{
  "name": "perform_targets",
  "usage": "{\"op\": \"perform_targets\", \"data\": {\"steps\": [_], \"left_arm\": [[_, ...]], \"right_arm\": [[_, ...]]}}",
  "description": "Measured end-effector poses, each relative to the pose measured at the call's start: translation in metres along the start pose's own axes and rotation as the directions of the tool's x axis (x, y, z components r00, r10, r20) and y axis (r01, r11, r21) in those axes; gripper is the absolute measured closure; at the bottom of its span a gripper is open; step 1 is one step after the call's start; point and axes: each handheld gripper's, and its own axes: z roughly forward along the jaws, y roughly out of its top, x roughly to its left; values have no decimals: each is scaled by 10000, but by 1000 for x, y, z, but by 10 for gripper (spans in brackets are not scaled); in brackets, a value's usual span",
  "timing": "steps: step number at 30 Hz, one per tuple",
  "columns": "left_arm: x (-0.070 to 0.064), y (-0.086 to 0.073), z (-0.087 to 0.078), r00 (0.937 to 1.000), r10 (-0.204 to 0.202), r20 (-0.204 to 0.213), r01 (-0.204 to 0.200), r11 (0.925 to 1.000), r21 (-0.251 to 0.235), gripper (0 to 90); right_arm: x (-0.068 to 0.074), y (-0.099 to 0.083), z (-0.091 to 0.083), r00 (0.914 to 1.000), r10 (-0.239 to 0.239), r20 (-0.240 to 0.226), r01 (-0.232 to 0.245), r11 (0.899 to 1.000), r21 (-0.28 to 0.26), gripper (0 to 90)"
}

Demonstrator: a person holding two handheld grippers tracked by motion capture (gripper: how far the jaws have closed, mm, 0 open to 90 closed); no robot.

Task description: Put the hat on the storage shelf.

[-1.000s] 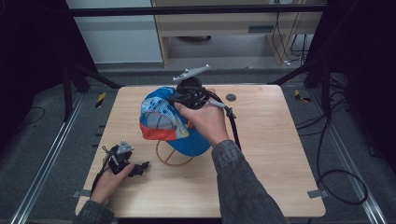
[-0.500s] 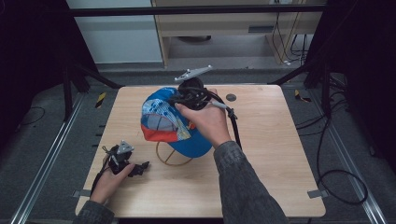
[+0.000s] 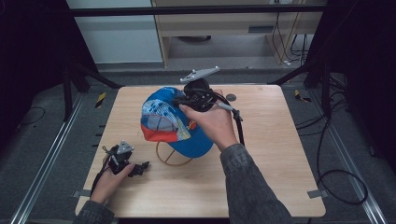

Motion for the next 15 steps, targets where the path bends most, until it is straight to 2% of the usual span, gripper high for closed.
{"op": "perform_targets", "data": {"steps": [9, 12, 15], "left_arm": [[0, 0, 0, 10000, 4, 2, -4, 10000, 0, 0], [0, 0, 0, 10000, 4, 4, -4, 10000, -2, 0], [0, 0, 1, 10000, -2, -3, 2, 10000, -29, 0]], "right_arm": [[-5, -9, -18, 9998, 83, 161, -80, 9998, -168, 780], [-8, -15, -24, 9996, 108, 266, -103, 9998, -191, 751], [-11, -22, -30, 9988, 208, 447, -199, 9996, -200, 684]]}}
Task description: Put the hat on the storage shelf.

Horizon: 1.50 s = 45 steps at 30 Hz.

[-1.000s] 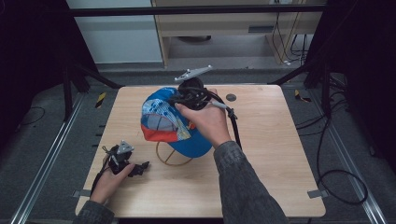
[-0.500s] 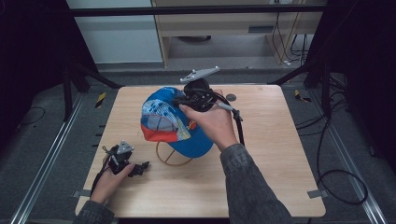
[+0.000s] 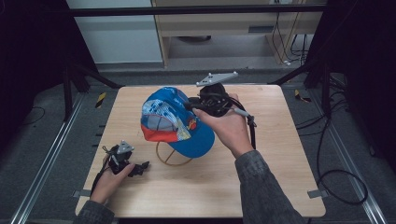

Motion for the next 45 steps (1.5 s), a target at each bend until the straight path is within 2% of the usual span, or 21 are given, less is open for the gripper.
{"op": "perform_targets", "data": {"steps": [4, 12, 17, 22, 27, 31, 36, 39, 42, 45], "left_arm": [[0, 0, 0, 10000, 0, -1, 0, 10000, -3, 0], [0, 0, 0, 10000, 2, -5, -2, 10000, -6, 0], [0, 0, 0, 10000, -26, 1, 26, 10000, -9, 0], [0, 0, 0, 10000, 35, -9, -35, 10000, 21, 0], [0, 0, 0, 10000, 37, -11, -37, 10000, 22, 0], [0, 0, 0, 10000, 36, -9, -36, 10000, 22, 0], [0, 0, 0, 10000, 29, -18, -29, 10000, 17, 0], [0, 0, 0, 10000, 33, -18, -33, 10000, 19, 0], [0, 0, 0, 10000, 31, -16, -31, 10000, 20, 0], [0, 0, 0, 10000, 28, -19, -28, 10000, 16, 0]], "right_arm": [[-7, -10, -8, 9994, 181, 308, -179, 9998, -66, 569], [-20, -30, -25, 9908, 576, 1223, -551, 9982, -237, 237], [-25, -50, -35, 9859, 394, 1624, -379, 9992, -127, 97], [-30, -76, -42, 9832, 135, 1820, -154, 9998, 93, 66], [-42, -106, -46, 9772, 234, 2109, -316, 9989, 356, 74], [-53, -133, -47, 9680, 284, 2494, -473, 9964, 700, 108], [-61, -158, -50, 9607, 447, 2738, -669, 9951, 722, 119], [-65, -175, -52, 9484, 414, 3144, -654, 9957, 661, 119], [-69, -190, -53, 9406, 425, 3368, -686, 9954, 661, 120], [-73, -208, -51, 9310, 295, 3639, -692, 9929, 966, 121]]}}
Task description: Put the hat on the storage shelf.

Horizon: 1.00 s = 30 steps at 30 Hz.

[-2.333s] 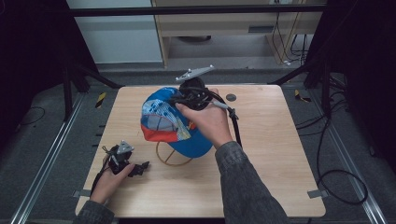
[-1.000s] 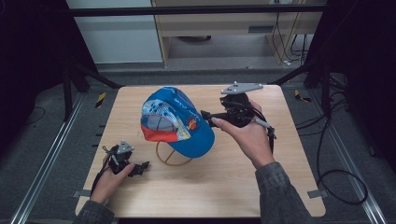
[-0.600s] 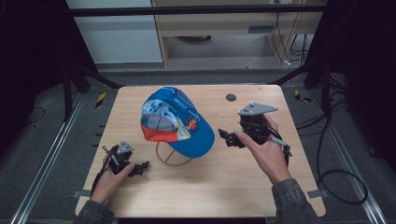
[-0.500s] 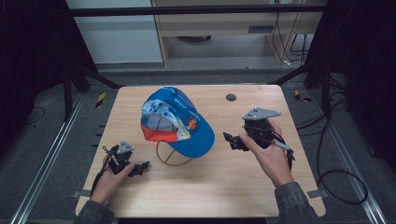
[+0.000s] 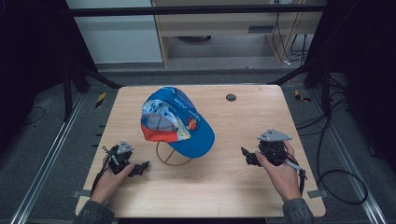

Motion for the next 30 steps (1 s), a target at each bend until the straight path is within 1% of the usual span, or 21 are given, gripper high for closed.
{"op": "perform_targets", "data": {"steps": [1, 2, 3, 6, 7, 8, 11, 12, 13, 16, 17, 19, 21, 24, 25, 27, 29, 30], "left_arm": [[0, 0, 0, 10000, 0, 1, 0, 10000, 3, 0], [0, 0, 0, 10000, 0, 1, 0, 10000, 3, 0], [0, 0, 0, 10000, 1, 0, -1, 10000, 5, 0], [0, 0, 0, 10000, 3, -1, -3, 10000, 2, 0], [0, 0, 0, 10000, -8, -13, 8, 10000, 0, 0], [0, 0, 0, 10000, -8, -16, 8, 10000, 0, 0], [0, 0, 0, 10000, -19, -22, 19, 10000, -3, 0], [0, 0, 0, 10000, -18, -23, 18, 10000, -2, 0], [0, 0, 0, 10000, -16, -22, 16, 10000, -3, 0], [0, 0, 0, 10000, -20, -25, 20, 10000, -2, 0], [0, 0, 0, 10000, -20, -24, 20, 10000, -4, 0], [0, 0, 0, 10000, -24, -29, 24, 10000, -5, 0], [0, 0, 0, 10000, -30, -38, 30, 10000, -3, 0], [0, 0, 0, 10000, -30, -39, 30, 10000, 0, 0], [0, 0, 0, 10000, -30, -40, 30, 10000, -4, 0], [0, 0, 0, 10000, -34, -41, 34, 10000, -3, 0], [0, 0, 0, 10000, -32, -41, 32, 10000, -3, 0], [0, 0, 0, 10000, -35, -38, 35, 10000, -2, 0]], "right_arm": [[-1, -5, 2, 10000, -42, 73, 41, 9999, 109, 121], [-1, -5, 2, 10000, -42, 73, 41, 9999, 109, 121], [-2, -16, 5, 9999, -14, 124, 11, 9996, 289, 122], [-3, -23, 7, 9999, 24, 106, -29, 9992, 394, 125], [-5, -32, 10, 9996, 297, 3, -296, 9981, 542, 130], [-6, -35, 11, 9992, 411, -3, -410, 9975, 580, 133], [-9, -47, 15, 9987, 491, -123, -480, 9958, 779, 133], [-10, -53, 17, 9974, 713, -137, -699, 9941, 829, 132], [-11, -56, 18, 9968, 772, -184, -754, 9934, 865, 131], [-16, -66, 22, 9962, 867, -49, -859, 9916, 971, 127], [-17, -69, 23, 9948, 1015, -4, -1010, 9904, 948, 127], [-20, -72, 24, 9926, 1210, -22, -1203, 9884, 929, 124], [-23, -76, 27, 9914, 1307, 36, -1305, 9871, 926, 120], [-26, -81, 31, 9877, 1557, 111, -1560, 9827, 994, 115], [-26, -81, 32, 9858, 1676, 116, -1679, 9804, 1031, 112], [-25, -81, 35, 9841, 1772, 85, -1771, 9786, 1047, 109], [-26, -81, 37, 9844, 1756, 96, -1757, 9791, 1028, 107], [-25, -81, 38, 9823, 1872, 58, -1868, 9767, 1055, 105]]}}
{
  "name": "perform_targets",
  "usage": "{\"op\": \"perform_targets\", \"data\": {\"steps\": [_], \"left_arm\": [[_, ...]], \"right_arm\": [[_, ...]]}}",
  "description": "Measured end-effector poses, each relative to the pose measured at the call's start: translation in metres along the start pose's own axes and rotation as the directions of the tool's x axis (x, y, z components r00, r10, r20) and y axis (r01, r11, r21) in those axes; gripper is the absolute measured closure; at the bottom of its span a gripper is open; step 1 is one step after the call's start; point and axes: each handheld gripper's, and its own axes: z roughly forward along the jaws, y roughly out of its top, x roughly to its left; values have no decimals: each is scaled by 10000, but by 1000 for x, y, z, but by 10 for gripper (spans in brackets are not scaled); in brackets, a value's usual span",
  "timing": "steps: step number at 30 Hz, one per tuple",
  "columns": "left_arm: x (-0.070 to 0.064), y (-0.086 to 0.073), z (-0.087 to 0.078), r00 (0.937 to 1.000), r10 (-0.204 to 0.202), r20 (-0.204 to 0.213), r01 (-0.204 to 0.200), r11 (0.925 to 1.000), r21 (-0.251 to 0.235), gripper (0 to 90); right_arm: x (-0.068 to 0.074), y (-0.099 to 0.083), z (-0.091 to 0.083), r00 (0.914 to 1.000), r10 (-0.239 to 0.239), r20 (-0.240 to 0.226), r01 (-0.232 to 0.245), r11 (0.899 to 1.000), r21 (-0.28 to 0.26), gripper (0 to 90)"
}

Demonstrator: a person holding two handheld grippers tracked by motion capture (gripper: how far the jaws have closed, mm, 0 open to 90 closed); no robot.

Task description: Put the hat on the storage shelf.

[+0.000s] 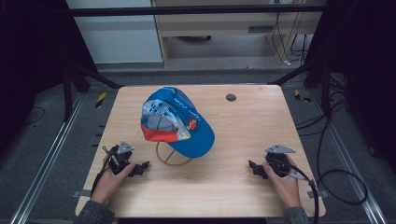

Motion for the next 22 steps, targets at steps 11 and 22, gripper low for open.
{"op": "perform_targets", "data": {"steps": [11, 22], "left_arm": [[0, 0, 0, 10000, 3, 16, -3, 10000, 10, 0], [0, 0, 0, 10000, 7, 8, -7, 10000, 1, 0]], "right_arm": [[4, 0, 4, 9998, -4, 175, 2, 10000, 70, 74], [15, -4, 1, 9979, -391, 519, 376, 9989, 293, 65]]}}
